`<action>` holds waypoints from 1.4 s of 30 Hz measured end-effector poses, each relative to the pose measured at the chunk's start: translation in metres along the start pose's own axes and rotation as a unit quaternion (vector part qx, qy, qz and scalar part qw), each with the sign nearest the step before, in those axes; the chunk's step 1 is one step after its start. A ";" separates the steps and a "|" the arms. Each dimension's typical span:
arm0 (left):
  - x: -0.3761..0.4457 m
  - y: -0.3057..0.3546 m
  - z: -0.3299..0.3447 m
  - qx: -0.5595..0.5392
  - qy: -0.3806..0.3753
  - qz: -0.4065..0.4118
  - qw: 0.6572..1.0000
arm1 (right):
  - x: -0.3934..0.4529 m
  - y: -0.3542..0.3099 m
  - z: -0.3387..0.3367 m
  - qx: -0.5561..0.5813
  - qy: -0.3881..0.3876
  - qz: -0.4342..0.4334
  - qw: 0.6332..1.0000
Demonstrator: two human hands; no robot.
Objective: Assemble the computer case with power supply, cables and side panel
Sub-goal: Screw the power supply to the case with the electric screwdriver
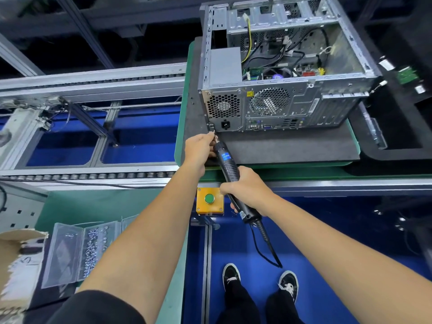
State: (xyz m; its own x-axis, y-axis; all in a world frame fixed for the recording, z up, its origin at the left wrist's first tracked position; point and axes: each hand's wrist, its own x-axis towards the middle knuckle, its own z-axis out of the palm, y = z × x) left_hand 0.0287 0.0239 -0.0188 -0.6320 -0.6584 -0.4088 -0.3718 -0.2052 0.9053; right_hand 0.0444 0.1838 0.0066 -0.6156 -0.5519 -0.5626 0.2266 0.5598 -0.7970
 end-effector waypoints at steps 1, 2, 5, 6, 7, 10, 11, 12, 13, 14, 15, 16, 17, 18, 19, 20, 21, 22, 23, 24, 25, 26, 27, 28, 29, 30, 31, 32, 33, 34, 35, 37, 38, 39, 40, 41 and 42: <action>0.000 0.000 0.000 0.003 -0.001 0.002 1.000 | 0.000 0.001 -0.001 0.005 0.000 0.002 1.000; 0.000 0.000 0.000 0.003 -0.002 0.005 1.000 | 0.000 0.001 -0.001 0.005 0.001 0.004 1.000; 0.000 0.002 -0.001 -0.006 -0.013 0.014 1.000 | -0.001 0.003 -0.001 0.002 -0.004 0.006 1.000; 0.000 0.002 -0.001 -0.007 -0.018 0.014 1.000 | -0.001 0.004 -0.001 0.002 -0.007 0.006 1.000; 0.001 0.003 -0.001 -0.007 -0.023 0.015 1.000 | -0.001 0.005 -0.001 -0.002 -0.008 0.005 1.000; 0.001 0.002 -0.001 0.005 -0.028 0.025 0.999 | -0.001 0.006 -0.002 -0.014 -0.006 0.004 1.000; 0.001 0.002 -0.002 0.010 -0.025 0.027 0.999 | -0.001 0.006 -0.002 -0.015 -0.007 0.004 1.000; 0.001 0.002 -0.001 0.008 -0.021 0.025 0.999 | -0.001 0.006 -0.003 -0.017 -0.006 0.004 1.000; 0.000 0.002 0.000 -0.002 -0.015 0.018 1.000 | -0.001 0.006 -0.003 -0.020 -0.005 0.002 1.000; 0.000 0.004 0.002 -0.015 -0.005 0.005 1.000 | -0.001 0.005 -0.003 -0.023 -0.004 0.001 1.000; 0.000 0.005 0.003 -0.028 0.008 -0.011 1.000 | -0.001 0.005 -0.003 -0.024 -0.003 -0.001 1.000; 0.000 0.007 0.004 -0.042 0.018 -0.026 0.999 | -0.001 0.004 -0.003 -0.024 -0.003 -0.002 1.000; 0.001 0.008 0.004 -0.052 0.023 -0.038 0.998 | -0.001 0.004 -0.004 -0.025 -0.003 -0.003 1.000; 0.001 0.009 0.004 -0.059 0.023 -0.048 0.997 | -0.001 0.004 -0.004 -0.025 -0.002 -0.004 1.000; 0.002 0.009 0.004 -0.064 0.020 -0.056 0.996 | -0.001 0.004 -0.004 -0.025 -0.002 -0.006 1.000; 0.002 0.010 0.003 -0.069 0.016 -0.064 0.995 | -0.001 0.003 -0.003 -0.026 0.000 -0.007 1.000; 0.002 0.011 0.003 -0.076 0.010 -0.071 0.995 | -0.001 0.003 -0.003 -0.027 0.002 -0.008 1.000; 0.002 0.012 0.002 -0.083 0.002 -0.078 0.994 | -0.002 0.003 -0.002 -0.028 0.004 -0.009 1.000; 0.002 0.013 0.002 -0.089 -0.005 -0.083 0.993 | -0.002 0.003 -0.002 -0.028 0.006 -0.009 1.000; 0.003 0.014 0.001 -0.094 -0.012 -0.087 0.992 | -0.002 0.003 -0.002 -0.027 0.008 -0.009 1.000; 0.003 0.014 0.001 -0.097 -0.018 -0.090 0.991 | -0.002 0.002 -0.001 -0.027 0.009 -0.009 1.000; 0.003 0.014 0.000 -0.099 -0.024 -0.092 0.991 | -0.002 0.001 -0.001 -0.029 0.011 -0.010 0.999; 0.003 0.015 0.000 -0.101 -0.029 -0.093 0.990 | -0.002 0.000 -0.001 -0.033 0.012 -0.011 0.999; 0.003 0.015 -0.001 -0.100 -0.034 -0.093 0.990 | -0.002 -0.001 0.000 -0.038 0.014 -0.011 0.999; 0.004 0.016 -0.001 -0.095 -0.039 -0.092 0.990 | -0.002 -0.002 0.000 -0.042 0.016 -0.011 0.999; 0.004 0.017 -0.001 -0.083 -0.045 -0.088 0.992 | -0.002 -0.003 0.001 -0.044 0.019 -0.010 0.999; 0.004 0.019 -0.001 -0.068 -0.050 -0.083 0.993 | -0.002 -0.003 0.001 -0.045 0.022 -0.009 0.999; 0.004 0.020 -0.001 -0.053 -0.053 -0.076 0.994 | -0.002 -0.003 0.001 -0.044 0.024 -0.008 0.999; 0.005 0.020 -0.002 -0.037 -0.053 -0.068 0.996 | -0.002 -0.003 0.002 -0.043 0.025 -0.007 0.999; 0.005 0.020 -0.002 -0.020 -0.050 -0.055 0.997 | -0.002 -0.003 0.002 -0.040 0.025 -0.007 0.999; 0.005 0.020 -0.004 0.002 -0.043 -0.038 0.998 | -0.003 -0.003 0.002 -0.038 0.025 -0.007 0.999; 0.005 0.019 -0.008 0.064 -0.014 0.022 0.998 | -0.004 -0.002 0.002 -0.033 0.026 -0.005 0.999; 0.007 0.019 -0.011 0.100 0.012 0.065 0.993 | -0.004 -0.002 0.002 -0.031 0.025 -0.004 0.999; 0.009 0.020 -0.014 0.140 0.042 0.111 0.983 | -0.004 -0.002 0.002 -0.029 0.024 -0.003 0.999; 0.012 0.023 -0.017 0.177 0.065 0.154 0.970 | -0.004 -0.002 0.001 -0.026 0.022 -0.004 0.999; 0.014 0.026 -0.019 0.213 0.075 0.188 0.956 | -0.004 -0.003 0.001 -0.026 0.022 -0.004 0.999; 0.017 0.030 -0.020 0.252 0.077 0.216 0.940 | -0.003 -0.004 0.001 -0.027 0.023 -0.005 0.999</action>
State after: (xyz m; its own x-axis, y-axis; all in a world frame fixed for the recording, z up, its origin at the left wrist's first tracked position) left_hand 0.0202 -0.0077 0.0031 -0.7062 -0.7069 0.0405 -0.4027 0.4480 0.7982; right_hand 0.0460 0.1828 0.0110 -0.6524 -0.5288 -0.5429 0.1806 0.5872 -0.7890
